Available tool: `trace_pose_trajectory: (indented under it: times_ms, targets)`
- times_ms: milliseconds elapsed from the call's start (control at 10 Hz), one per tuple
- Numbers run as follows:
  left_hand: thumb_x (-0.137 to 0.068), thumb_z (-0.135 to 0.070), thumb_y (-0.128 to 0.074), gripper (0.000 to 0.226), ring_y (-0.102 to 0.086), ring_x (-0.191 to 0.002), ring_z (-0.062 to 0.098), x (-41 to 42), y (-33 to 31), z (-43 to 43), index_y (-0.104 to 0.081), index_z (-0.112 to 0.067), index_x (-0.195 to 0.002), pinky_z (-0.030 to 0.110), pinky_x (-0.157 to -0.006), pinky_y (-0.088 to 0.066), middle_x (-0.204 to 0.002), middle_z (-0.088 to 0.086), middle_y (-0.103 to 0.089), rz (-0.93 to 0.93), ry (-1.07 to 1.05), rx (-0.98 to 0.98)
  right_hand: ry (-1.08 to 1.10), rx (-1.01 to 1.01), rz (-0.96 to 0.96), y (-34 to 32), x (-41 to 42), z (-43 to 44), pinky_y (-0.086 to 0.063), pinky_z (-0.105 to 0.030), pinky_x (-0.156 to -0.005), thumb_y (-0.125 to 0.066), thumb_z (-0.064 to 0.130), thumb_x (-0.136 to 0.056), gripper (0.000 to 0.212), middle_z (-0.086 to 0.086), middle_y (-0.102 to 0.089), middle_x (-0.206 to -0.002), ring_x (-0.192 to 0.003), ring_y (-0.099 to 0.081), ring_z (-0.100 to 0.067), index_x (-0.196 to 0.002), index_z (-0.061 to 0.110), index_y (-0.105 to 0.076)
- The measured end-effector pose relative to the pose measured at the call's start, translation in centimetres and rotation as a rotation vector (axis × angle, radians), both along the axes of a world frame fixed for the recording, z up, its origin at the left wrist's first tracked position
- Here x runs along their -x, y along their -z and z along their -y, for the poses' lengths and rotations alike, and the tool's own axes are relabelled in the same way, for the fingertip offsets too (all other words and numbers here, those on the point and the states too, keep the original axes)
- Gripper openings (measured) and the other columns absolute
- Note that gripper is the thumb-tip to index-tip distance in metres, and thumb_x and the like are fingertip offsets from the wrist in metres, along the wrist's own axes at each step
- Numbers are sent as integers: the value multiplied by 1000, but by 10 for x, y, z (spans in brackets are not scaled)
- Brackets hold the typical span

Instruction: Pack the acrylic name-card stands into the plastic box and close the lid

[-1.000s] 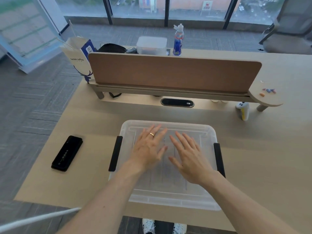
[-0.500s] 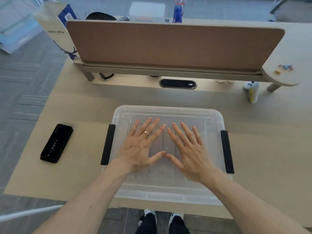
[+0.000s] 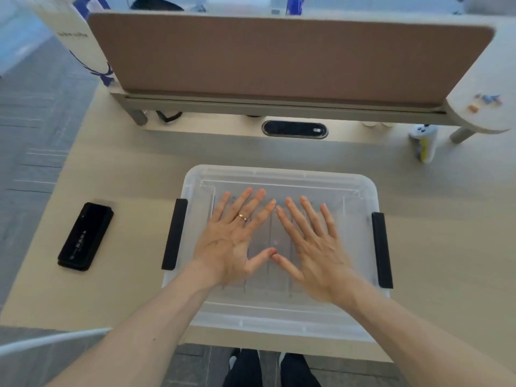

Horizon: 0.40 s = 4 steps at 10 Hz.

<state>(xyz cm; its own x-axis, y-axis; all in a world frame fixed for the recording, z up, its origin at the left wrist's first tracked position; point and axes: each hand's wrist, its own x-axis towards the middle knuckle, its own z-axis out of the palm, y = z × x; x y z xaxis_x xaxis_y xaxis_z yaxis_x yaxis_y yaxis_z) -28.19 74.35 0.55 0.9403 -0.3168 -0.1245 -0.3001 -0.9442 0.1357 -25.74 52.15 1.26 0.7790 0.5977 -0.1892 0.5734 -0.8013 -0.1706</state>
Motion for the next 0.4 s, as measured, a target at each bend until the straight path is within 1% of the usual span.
trace_pose_trajectory:
  times_ms: [100, 200, 300, 400]
  targets:
    - [-97, -73, -26, 84, 13, -161, 18, -1, -10, 0, 3, -33, -165, 53, -129, -1, -175, -4, 10, -49, -4, -8, -3, 17, -33, -8, -1, 0, -6, -56, -125, -17, 72, -96, 82, 2, 7, -170, -157, 10, -24, -162, 26, 1]
    - [-96, -74, -26, 83, 14, -161, 16, -4, -24, 1, 2, -36, -165, 51, -129, 3, -175, -6, 10, -132, -11, -14, -37, 28, -65, -15, -3, 3, 6, -52, -125, -15, 74, -96, 83, 4, 17, -169, -155, 20, -22, -160, 29, 11]
    - [-97, -69, -40, 79, -7, -161, 17, -19, -53, -1, -16, -36, -164, 44, -130, -6, -175, -5, -10, -183, -49, 58, -84, 44, -113, -35, -15, 11, 11, -45, -125, -26, 68, -97, 82, 3, 14, -169, -156, 16, -21, -160, 31, 11]
    - [-97, -63, -50, 73, -31, -154, 17, -28, -92, -6, -29, -35, -161, 38, -125, -25, -170, -7, -28, -162, -135, 221, 13, -109, -172, -77, -19, 21, -8, -41, -127, -41, 60, -97, 77, 4, -11, -169, -156, -10, -18, -161, 32, -8]
